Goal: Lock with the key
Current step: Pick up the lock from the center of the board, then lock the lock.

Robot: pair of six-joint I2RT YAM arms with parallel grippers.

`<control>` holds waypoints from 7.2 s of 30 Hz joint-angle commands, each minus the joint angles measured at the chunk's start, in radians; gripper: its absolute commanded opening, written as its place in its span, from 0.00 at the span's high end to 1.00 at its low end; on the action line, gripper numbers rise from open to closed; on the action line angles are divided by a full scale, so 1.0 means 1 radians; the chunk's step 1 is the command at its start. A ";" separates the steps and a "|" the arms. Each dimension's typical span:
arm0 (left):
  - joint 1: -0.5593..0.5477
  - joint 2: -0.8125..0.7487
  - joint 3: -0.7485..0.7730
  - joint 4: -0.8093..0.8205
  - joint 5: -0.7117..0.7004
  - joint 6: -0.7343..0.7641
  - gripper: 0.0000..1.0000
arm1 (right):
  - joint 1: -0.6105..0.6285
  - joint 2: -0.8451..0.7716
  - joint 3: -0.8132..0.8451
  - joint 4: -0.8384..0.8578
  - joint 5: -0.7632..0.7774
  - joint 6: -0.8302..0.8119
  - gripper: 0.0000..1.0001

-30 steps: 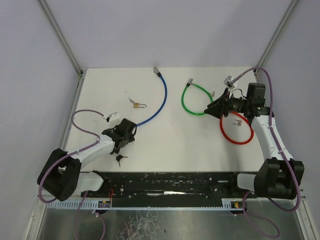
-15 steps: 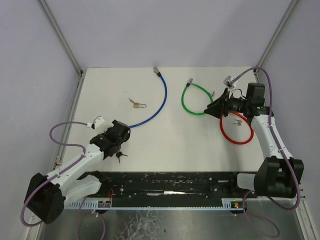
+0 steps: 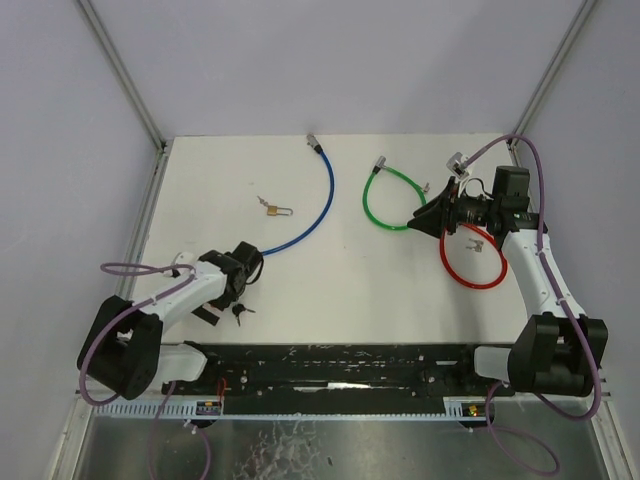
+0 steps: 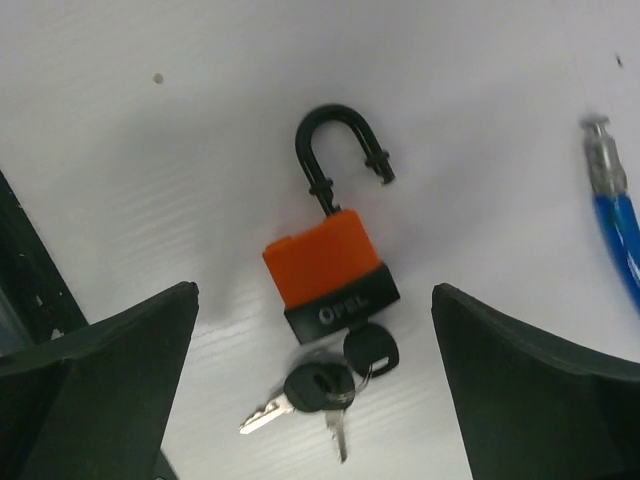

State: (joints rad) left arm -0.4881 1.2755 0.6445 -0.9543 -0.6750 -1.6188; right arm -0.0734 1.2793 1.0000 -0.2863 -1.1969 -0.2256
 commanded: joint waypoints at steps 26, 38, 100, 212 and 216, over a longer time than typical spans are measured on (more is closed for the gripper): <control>0.139 0.224 0.054 0.137 0.196 0.154 0.91 | 0.007 -0.005 0.031 -0.005 -0.032 -0.015 0.46; -0.041 -0.045 0.121 0.267 0.263 0.404 1.00 | 0.007 -0.005 0.019 0.014 -0.057 -0.008 0.46; -0.325 0.188 -0.051 1.786 1.283 1.792 0.96 | 0.399 0.107 0.029 -0.665 0.001 -1.330 1.00; -0.297 -0.085 -0.226 1.756 1.113 1.704 0.32 | 0.489 0.119 0.100 -0.417 0.101 -0.681 1.00; -0.298 -0.195 -0.336 1.873 1.095 1.674 0.03 | 0.489 0.123 0.046 -0.342 0.099 -0.682 1.00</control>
State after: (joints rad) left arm -0.7853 1.1652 0.3912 0.7139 0.4782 0.0776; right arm 0.4076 1.4006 1.0813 -0.7189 -1.0584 -0.9314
